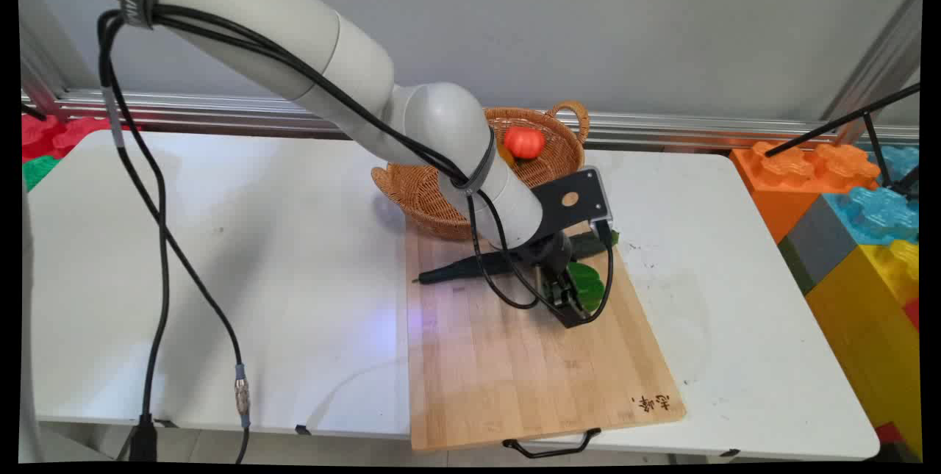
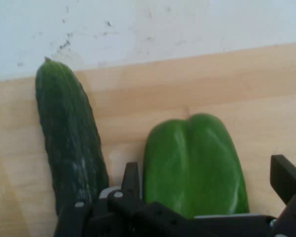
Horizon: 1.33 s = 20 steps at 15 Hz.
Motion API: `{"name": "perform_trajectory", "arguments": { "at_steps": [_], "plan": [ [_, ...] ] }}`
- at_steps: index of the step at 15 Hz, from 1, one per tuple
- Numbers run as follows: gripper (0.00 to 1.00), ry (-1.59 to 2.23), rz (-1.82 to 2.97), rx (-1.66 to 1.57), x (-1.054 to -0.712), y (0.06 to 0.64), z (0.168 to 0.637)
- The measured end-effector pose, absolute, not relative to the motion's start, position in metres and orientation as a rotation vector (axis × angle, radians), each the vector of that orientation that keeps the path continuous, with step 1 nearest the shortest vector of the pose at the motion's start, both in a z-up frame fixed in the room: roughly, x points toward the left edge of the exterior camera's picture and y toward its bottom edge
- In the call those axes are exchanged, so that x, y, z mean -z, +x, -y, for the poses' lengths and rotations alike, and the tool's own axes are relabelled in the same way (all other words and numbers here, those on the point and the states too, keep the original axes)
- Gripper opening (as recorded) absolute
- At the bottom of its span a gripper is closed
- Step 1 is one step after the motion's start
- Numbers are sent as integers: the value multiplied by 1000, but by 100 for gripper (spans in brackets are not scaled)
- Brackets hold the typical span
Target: Pick up the potato from the vegetable basket
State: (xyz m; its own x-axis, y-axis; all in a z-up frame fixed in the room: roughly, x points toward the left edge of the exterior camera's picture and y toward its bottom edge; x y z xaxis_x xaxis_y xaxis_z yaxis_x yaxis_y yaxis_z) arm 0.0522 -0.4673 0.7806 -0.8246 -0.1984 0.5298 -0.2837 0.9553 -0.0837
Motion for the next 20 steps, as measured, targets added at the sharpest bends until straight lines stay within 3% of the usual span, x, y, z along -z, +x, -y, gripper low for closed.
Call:
{"name": "perform_trajectory", "arguments": {
  "at_steps": [11, 15, 20],
  "plan": [
    [100, 337, 2558, -365, -864, 79, 472],
    [100, 369, 2595, -497, -899, 117, 505],
    [100, 419, 2648, -559, -911, 153, 544]
  ]
}}
